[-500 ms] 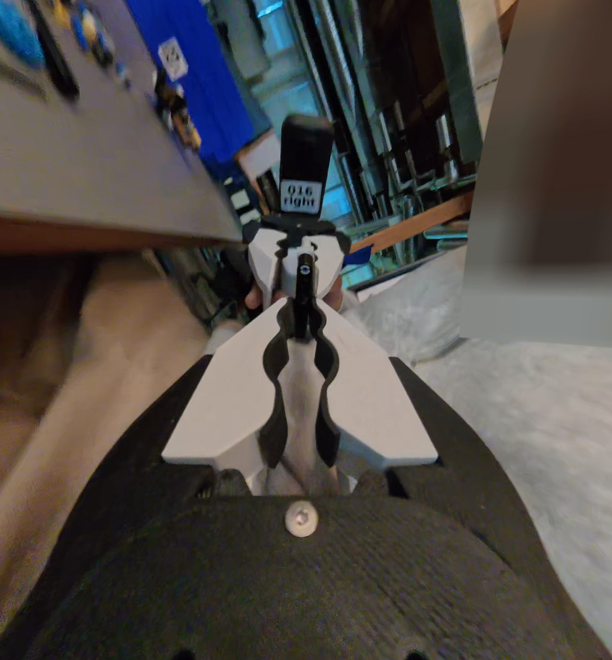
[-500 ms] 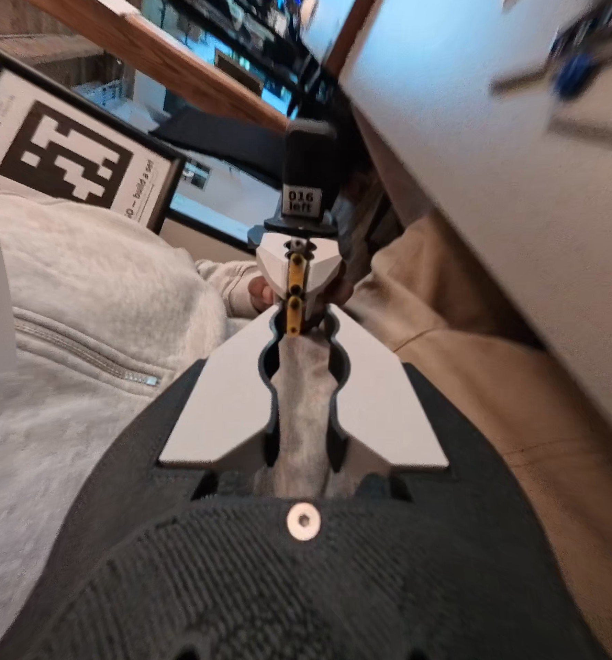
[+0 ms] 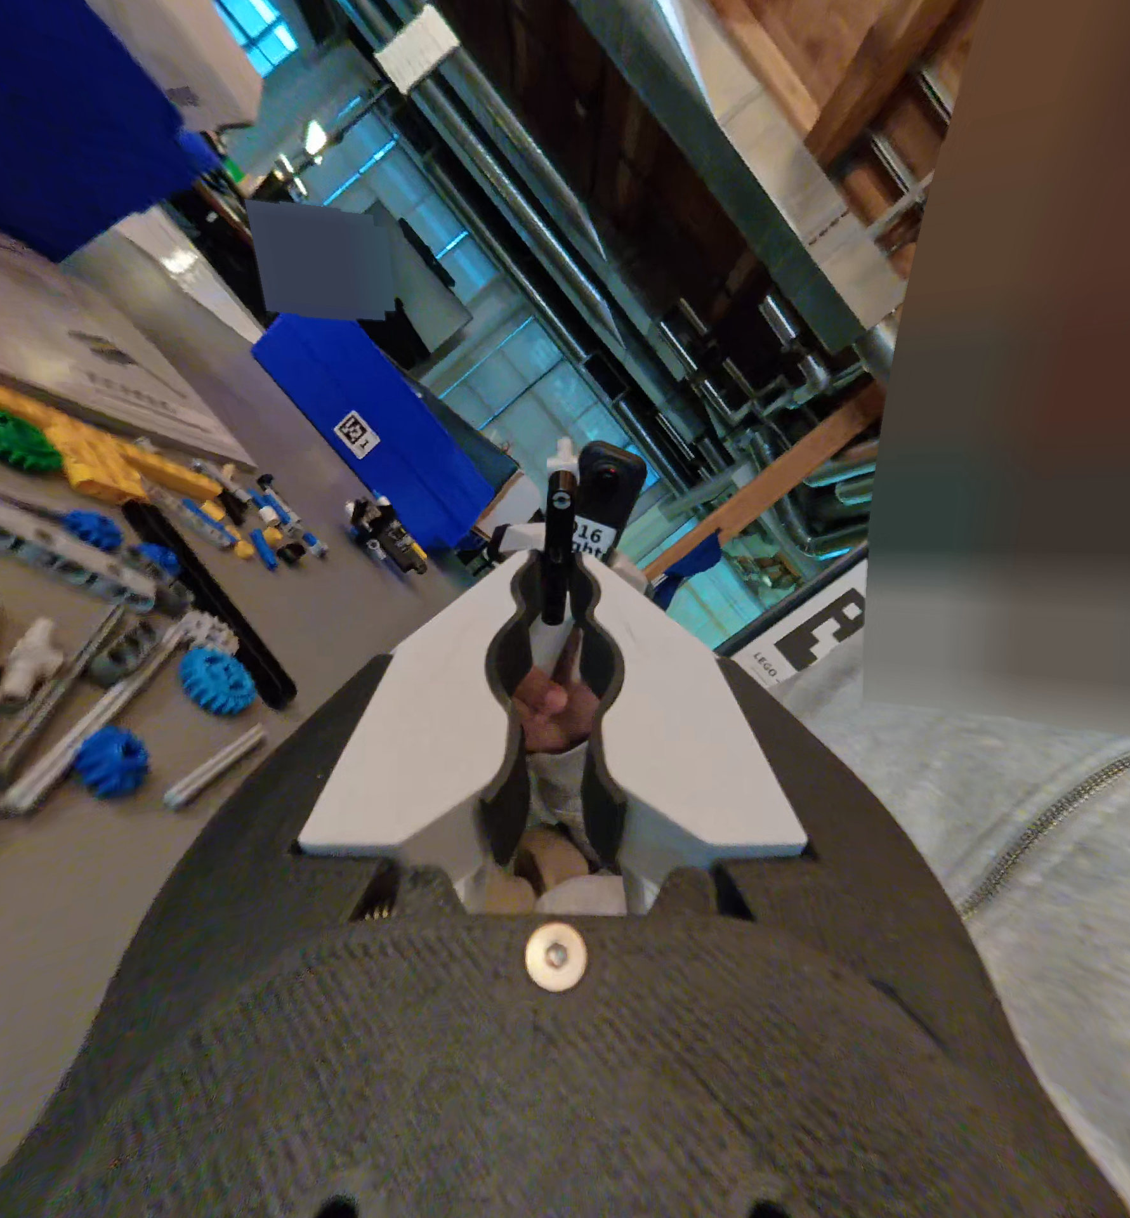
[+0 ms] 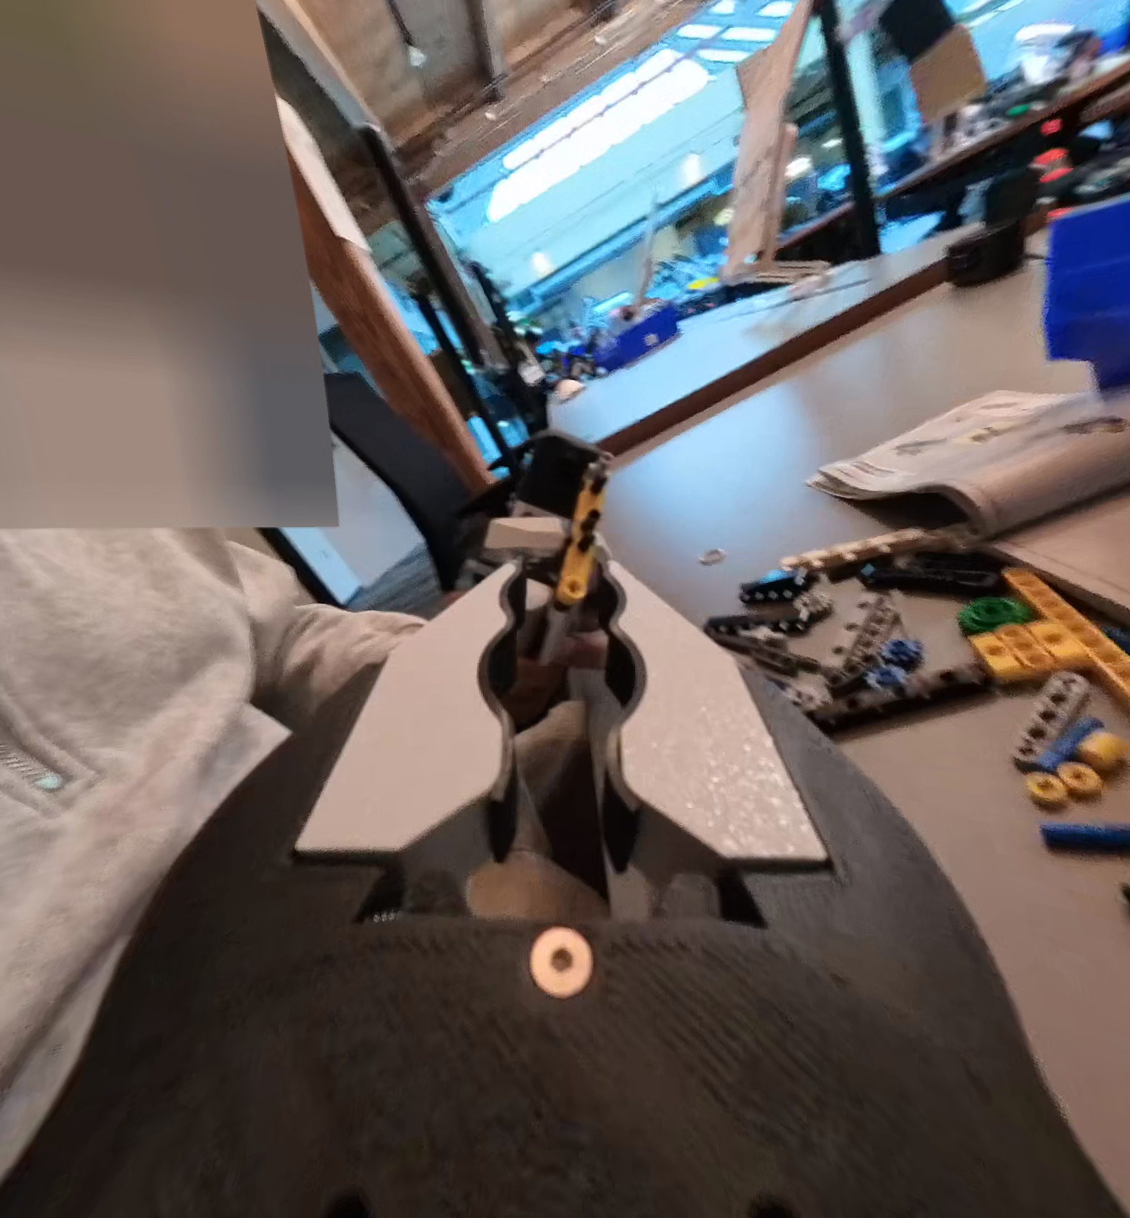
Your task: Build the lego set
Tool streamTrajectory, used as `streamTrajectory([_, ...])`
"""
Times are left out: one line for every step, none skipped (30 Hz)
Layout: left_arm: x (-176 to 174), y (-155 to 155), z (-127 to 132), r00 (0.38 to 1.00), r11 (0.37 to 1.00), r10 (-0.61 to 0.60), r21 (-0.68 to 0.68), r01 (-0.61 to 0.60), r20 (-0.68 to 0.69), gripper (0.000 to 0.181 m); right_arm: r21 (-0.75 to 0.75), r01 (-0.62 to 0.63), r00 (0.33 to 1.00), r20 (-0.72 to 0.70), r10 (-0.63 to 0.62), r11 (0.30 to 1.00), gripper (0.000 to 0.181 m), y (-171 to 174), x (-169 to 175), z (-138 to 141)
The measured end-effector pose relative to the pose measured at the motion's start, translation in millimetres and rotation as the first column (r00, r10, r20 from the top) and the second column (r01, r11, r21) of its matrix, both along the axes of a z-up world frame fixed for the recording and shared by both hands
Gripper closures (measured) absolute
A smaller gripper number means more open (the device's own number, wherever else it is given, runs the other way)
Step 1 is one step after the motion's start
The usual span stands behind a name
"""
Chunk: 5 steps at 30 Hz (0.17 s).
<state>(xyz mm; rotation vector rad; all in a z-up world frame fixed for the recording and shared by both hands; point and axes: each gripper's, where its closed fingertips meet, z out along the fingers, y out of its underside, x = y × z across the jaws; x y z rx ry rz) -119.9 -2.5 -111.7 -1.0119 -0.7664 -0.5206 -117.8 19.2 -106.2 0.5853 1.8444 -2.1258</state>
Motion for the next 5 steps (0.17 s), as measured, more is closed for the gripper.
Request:
streamTrajectory([0.7,-0.2,-2.4,0.999,1.0,-0.001,0.029,0.0,0.033,0.174,0.025,0.013,1.0,0.013,-0.013,1.0,0.164,-0.9,-0.1,-7.2])
streamTrajectory([0.4,-0.2,-3.4,0.998,0.998,-0.008,0.063,0.004,0.066,0.175,0.026,-0.012,0.999,0.034,0.011,1.0,0.162,-3.0,3.8,-8.1])
streamTrajectory([-0.7,1.6,-6.7,0.995,0.997,-0.015,0.073,0.008,0.094,0.174,0.015,-0.034,0.998,0.048,0.033,0.999,0.162,-4.8,7.6,-6.7])
streamTrajectory([-0.9,4.6,-10.0,0.994,0.998,-0.028,0.066,0.021,0.103,0.175,0.023,-0.026,0.998,0.062,0.025,0.999,0.162,-6.2,7.4,-9.1])
streamTrajectory([0.0,7.7,-10.7,0.995,0.998,-0.045,0.057,0.04,0.093,0.175,0.042,-0.011,0.997,0.077,0.008,0.999,0.161,-6.9,6.3,-13.8])
